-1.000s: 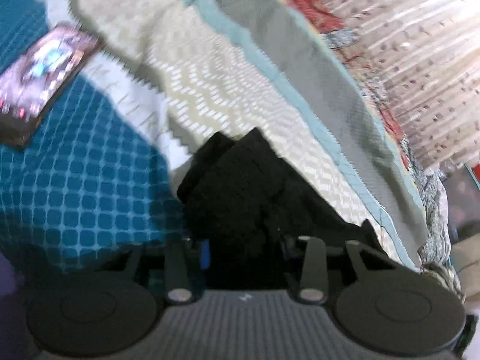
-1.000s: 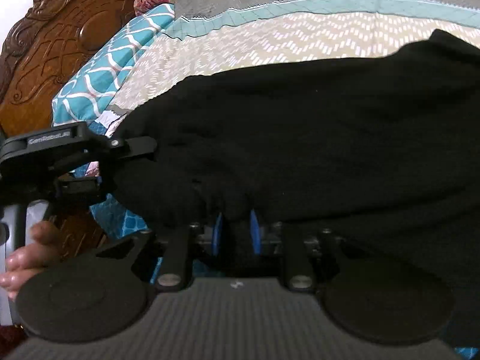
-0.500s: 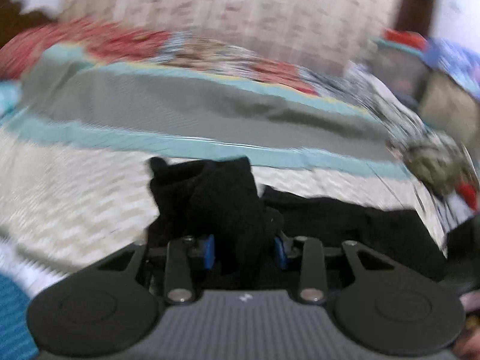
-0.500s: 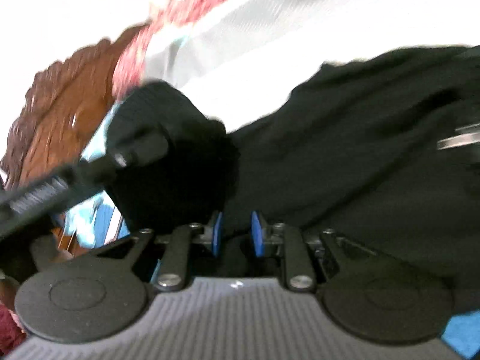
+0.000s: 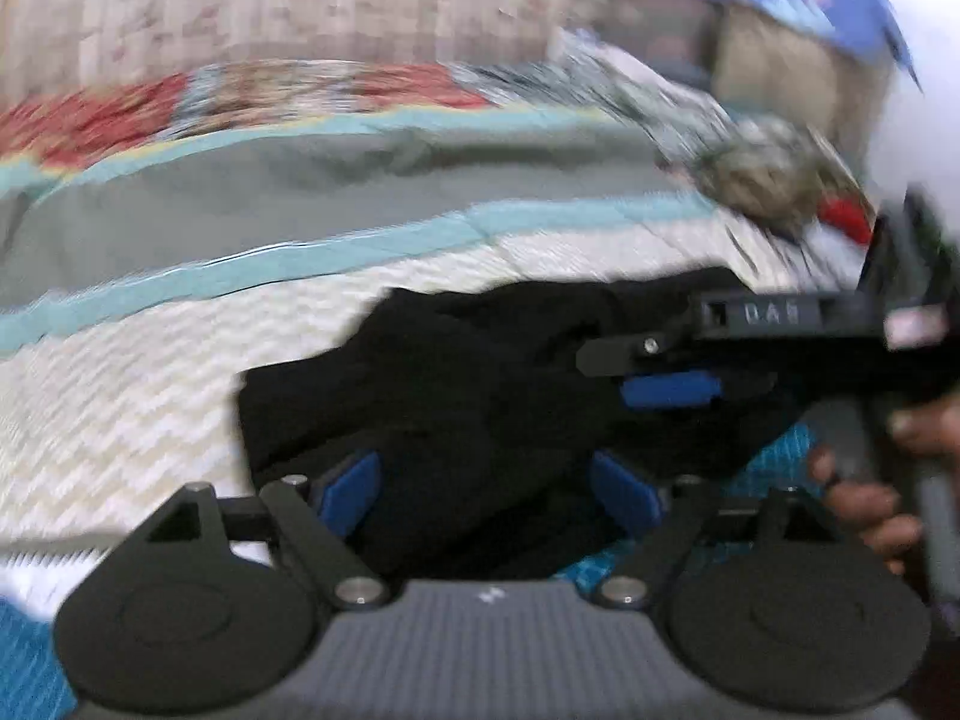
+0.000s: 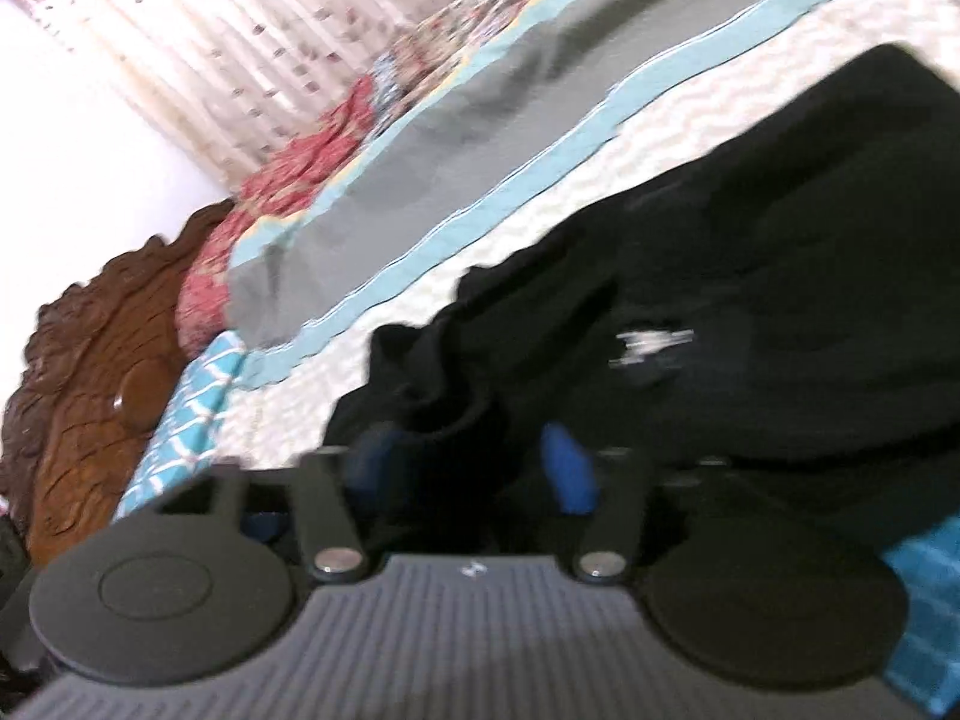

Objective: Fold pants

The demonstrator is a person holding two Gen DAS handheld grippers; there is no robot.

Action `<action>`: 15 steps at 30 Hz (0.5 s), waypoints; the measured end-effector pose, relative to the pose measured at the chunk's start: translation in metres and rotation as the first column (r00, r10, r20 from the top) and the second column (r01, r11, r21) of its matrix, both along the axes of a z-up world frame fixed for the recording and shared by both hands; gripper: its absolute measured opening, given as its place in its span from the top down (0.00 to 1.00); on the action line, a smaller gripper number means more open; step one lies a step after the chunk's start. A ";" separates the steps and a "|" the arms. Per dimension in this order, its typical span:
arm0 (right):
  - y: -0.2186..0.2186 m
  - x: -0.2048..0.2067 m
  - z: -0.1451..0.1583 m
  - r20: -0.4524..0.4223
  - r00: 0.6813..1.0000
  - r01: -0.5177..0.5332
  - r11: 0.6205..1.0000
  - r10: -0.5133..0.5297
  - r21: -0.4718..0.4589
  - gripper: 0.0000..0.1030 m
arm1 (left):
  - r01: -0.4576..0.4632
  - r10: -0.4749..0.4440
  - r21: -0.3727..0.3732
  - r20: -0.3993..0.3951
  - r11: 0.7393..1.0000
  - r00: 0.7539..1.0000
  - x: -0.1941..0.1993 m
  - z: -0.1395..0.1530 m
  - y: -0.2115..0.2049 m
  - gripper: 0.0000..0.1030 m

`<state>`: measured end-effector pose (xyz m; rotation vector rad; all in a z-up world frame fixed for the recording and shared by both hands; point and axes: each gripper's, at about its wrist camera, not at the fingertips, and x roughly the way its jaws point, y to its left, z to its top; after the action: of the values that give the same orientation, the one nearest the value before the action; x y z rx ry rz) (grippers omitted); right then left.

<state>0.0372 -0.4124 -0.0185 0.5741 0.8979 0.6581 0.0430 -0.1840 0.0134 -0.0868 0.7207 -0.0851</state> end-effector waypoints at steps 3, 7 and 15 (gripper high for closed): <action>0.028 0.015 0.001 0.025 0.999 -0.040 0.999 0.040 -0.027 0.21 | -0.166 0.164 -0.071 -0.036 0.983 0.986 -0.012 -0.003 0.038 0.20; 0.053 0.036 -0.009 -0.036 0.997 -0.072 0.996 0.070 -0.051 0.33 | -0.349 0.329 -0.204 -0.124 0.915 0.936 -0.022 -0.015 0.085 0.21; 0.048 -0.021 0.046 0.305 0.952 0.023 0.983 0.034 -0.181 0.78 | -0.350 0.331 -0.207 -0.123 0.914 0.936 -0.006 -0.017 0.087 0.21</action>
<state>0.0166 -0.3643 0.0273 0.2933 0.6582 0.6416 0.0373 -0.0971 -0.0031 -0.4360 0.7698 0.1735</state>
